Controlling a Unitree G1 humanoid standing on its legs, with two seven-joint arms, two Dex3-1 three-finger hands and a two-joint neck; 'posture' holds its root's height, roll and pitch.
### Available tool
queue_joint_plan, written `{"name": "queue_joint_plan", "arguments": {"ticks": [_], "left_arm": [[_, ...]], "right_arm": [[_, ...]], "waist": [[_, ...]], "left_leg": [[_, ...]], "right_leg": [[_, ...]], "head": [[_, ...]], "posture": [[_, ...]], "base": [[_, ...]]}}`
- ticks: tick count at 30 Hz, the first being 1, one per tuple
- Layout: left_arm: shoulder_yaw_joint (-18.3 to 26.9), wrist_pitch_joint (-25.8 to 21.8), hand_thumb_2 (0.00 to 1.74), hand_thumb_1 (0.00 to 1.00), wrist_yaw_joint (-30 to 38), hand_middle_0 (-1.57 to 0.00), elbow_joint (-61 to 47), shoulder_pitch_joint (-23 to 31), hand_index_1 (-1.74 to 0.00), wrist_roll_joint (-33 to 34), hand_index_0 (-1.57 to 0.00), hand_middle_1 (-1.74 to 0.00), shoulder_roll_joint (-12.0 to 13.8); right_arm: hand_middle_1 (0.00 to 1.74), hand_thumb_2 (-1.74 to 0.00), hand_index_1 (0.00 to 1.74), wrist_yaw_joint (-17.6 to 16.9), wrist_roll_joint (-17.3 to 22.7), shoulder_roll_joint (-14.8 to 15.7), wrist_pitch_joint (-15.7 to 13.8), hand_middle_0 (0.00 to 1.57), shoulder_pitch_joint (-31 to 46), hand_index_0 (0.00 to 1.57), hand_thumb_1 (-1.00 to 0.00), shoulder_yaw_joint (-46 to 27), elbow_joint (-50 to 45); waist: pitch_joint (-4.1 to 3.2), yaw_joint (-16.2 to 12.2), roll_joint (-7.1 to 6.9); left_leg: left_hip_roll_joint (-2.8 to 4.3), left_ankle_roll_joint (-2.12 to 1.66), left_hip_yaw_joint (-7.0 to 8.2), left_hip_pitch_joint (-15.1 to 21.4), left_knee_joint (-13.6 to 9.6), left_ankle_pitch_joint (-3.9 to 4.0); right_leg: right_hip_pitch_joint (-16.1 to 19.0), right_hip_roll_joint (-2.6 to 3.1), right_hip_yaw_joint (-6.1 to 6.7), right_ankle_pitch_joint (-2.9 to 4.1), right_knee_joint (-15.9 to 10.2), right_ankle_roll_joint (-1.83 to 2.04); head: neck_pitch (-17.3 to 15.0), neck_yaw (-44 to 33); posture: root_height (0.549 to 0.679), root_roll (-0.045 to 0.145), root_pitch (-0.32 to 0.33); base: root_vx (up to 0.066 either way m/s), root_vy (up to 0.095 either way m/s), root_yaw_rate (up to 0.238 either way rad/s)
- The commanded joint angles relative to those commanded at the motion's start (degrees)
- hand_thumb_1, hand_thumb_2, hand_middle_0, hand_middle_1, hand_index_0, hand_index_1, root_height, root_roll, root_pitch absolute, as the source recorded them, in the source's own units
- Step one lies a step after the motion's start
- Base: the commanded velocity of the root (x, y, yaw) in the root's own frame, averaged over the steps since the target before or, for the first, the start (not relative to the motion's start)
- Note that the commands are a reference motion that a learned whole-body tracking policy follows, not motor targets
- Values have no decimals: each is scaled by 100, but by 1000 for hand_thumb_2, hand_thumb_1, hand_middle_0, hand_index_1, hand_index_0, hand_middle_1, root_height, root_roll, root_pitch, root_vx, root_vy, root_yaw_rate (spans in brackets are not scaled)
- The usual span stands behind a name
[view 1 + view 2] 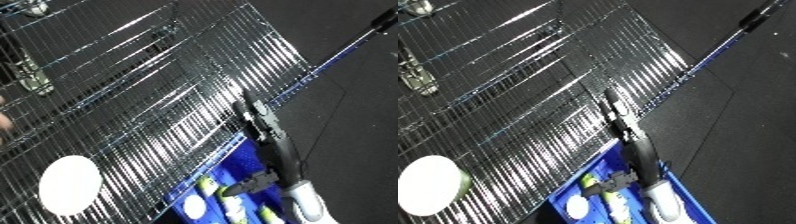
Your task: Pick up the object and place it into the box
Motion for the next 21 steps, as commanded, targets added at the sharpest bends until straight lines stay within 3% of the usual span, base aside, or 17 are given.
{"name": "queue_joint_plan", "arguments": {"ticks": [10,13,16,21], "left_arm": [[-4,29,1740,1000,-7,-1570,35,-35,-1740,20,-1570,-1740,22],[-71,234,1740,1000,-62,-1570,61,-151,-1740,183,-1570,-1740,72],[-172,420,1740,1000,-112,-1570,57,-299,-1740,352,-1570,-1740,144],[-241,535,1740,1000,-152,-1570,5,-365,-1740,447,-1570,-1740,186]], "right_arm": [[0,0,0,102,62,34,23,0,-98,0,0,64,4],[0,0,0,321,219,366,139,0,-340,0,0,333,-27],[0,0,0,470,270,713,294,0,-584,0,0,639,-1],[0,0,0,490,273,814,420,0,-734,0,0,800,62]], "waist": [[-6,41,-38],[-34,278,-119],[-15,519,-190],[13,656,-229]], "left_leg": [[0,0,-35,-33,51,-1],[-37,-1,-200,-156,202,51],[-76,-18,-343,-280,284,159],[-80,-26,-378,-336,321,212]], "right_leg": [[-4,-8,-34,-9,41,0],[-5,-48,-180,-20,184,38],[-33,-100,-334,-14,301,92],[-68,-165,-443,-33,401,111]], "head": [[0,0],[-273,-1951],[-303,-2177],[-416,-2373]], "posture": [[628,88,19],[625,79,7],[622,68,-3],[619,65,-7]], "base": [[5,-12,15],[65,-180,298],[64,-195,431],[30,-46,191]]}}
